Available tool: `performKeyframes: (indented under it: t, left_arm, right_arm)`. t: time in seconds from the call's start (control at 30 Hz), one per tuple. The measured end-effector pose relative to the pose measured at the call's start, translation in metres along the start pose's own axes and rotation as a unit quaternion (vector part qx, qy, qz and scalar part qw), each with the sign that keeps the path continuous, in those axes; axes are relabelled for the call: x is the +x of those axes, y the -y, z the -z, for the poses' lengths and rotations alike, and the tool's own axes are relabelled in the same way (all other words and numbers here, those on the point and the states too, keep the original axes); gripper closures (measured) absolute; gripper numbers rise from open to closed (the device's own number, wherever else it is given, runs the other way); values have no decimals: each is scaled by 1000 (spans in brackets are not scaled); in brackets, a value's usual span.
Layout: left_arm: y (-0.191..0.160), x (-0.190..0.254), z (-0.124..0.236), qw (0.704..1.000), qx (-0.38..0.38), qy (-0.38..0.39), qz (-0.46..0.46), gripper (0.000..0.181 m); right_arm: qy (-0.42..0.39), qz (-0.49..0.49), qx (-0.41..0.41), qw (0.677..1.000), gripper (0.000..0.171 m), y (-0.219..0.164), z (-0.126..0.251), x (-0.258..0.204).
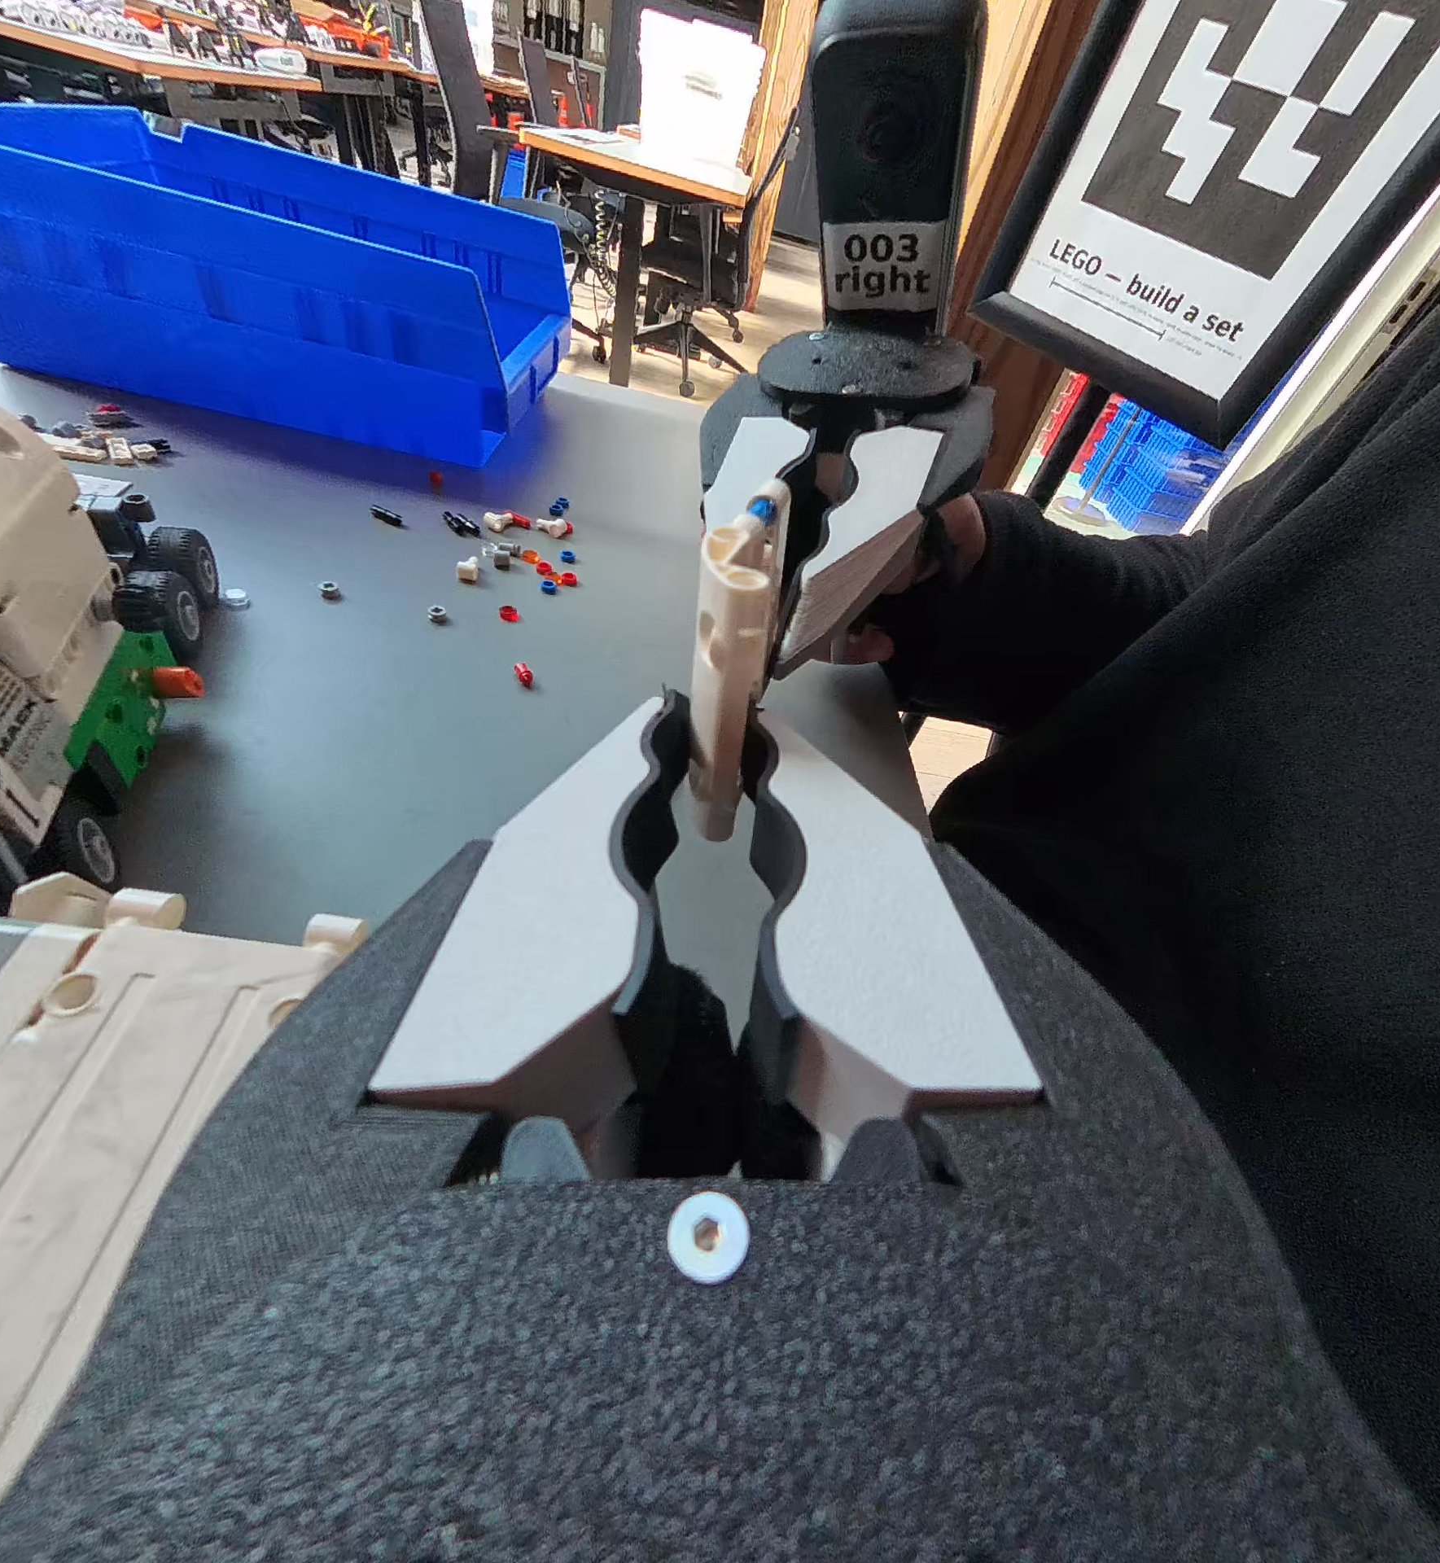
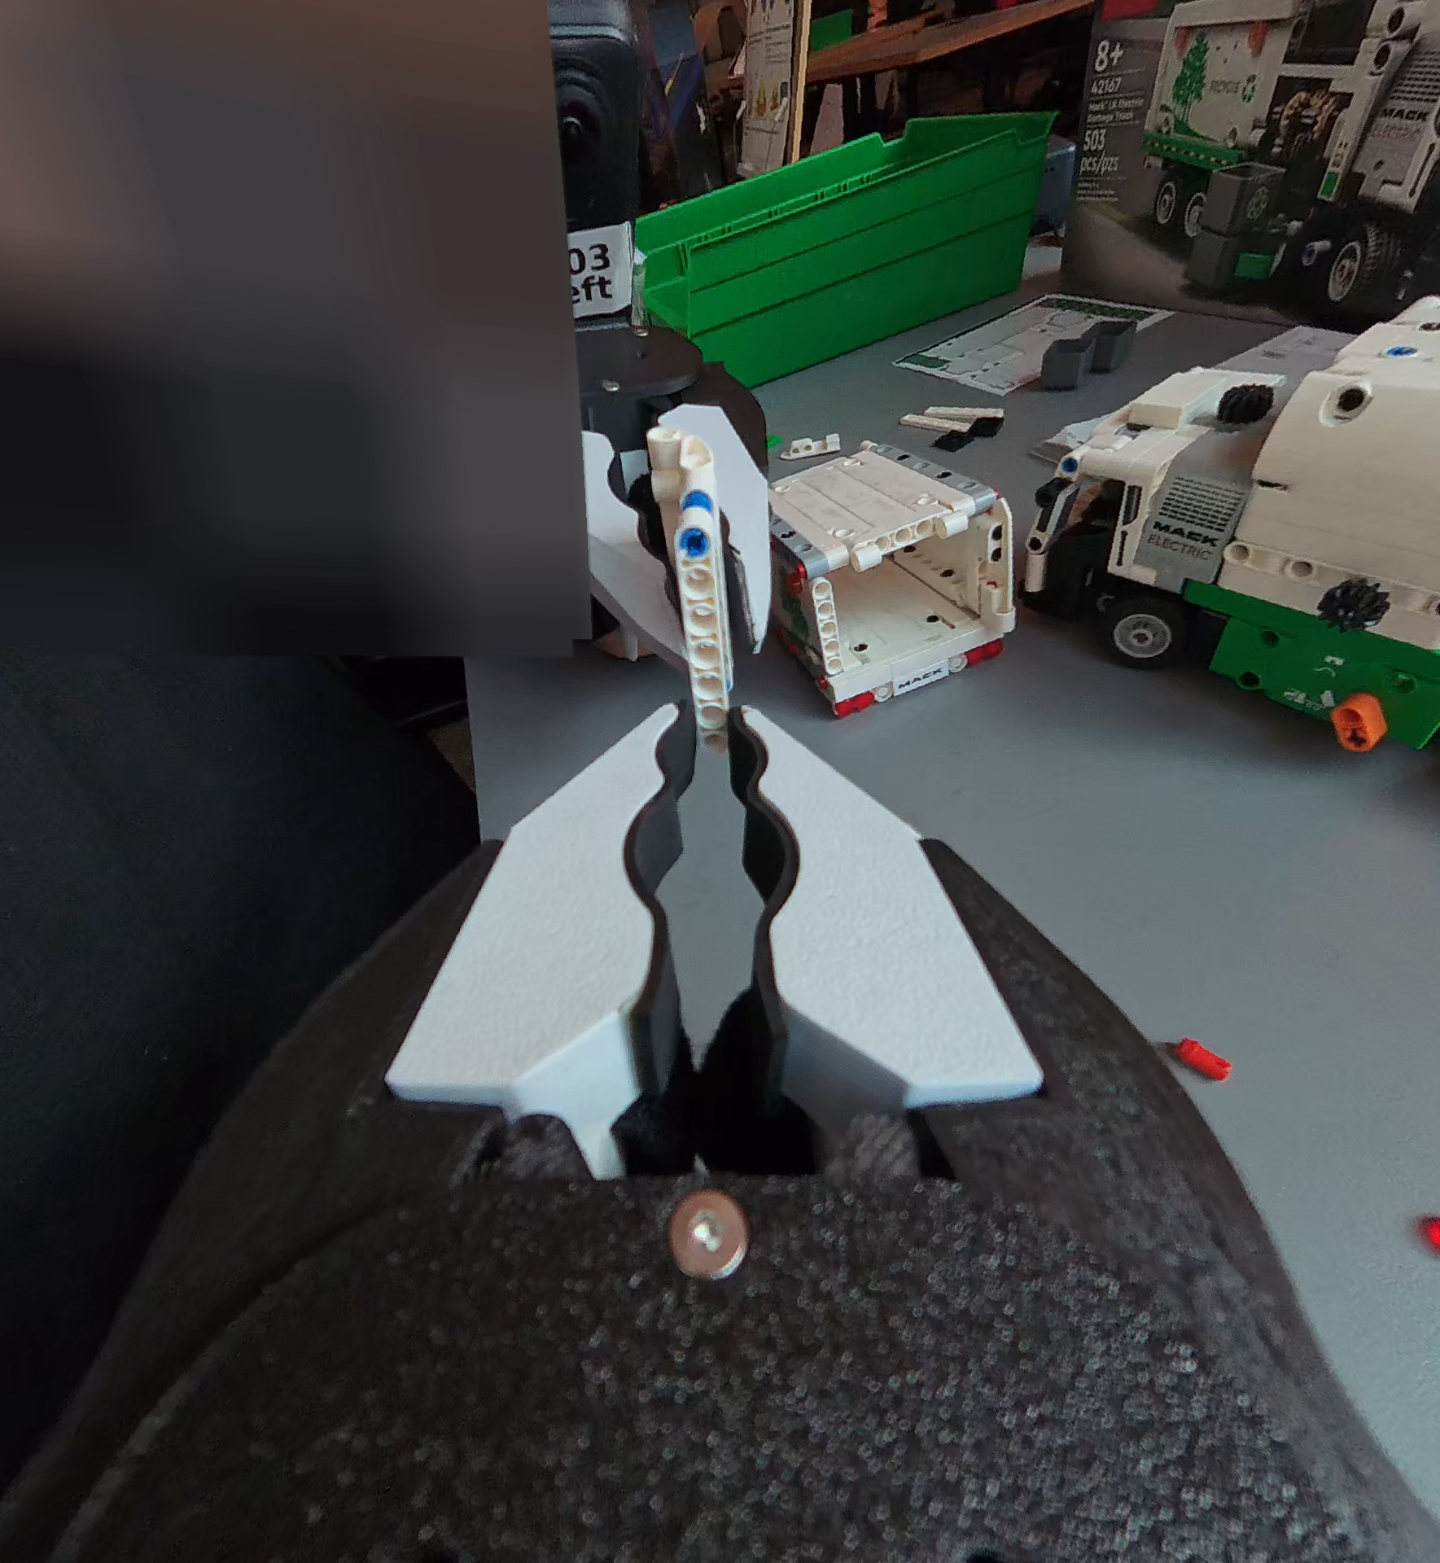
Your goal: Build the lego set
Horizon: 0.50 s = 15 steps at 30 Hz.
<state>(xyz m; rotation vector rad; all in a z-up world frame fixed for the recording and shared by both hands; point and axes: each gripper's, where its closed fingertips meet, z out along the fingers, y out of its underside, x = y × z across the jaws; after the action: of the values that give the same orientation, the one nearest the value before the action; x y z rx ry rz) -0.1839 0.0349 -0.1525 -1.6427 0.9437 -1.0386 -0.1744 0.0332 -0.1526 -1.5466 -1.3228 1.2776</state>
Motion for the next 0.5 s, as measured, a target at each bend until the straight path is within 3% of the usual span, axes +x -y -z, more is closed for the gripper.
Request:
performKeyframes:
  t: [0.5]
  left_arm:
    - [14, -5, 5, 995, 53, -27, 78, 171]
  right_arm:
    - [5, -58, 65, 996, 166, 7, -4, 3]
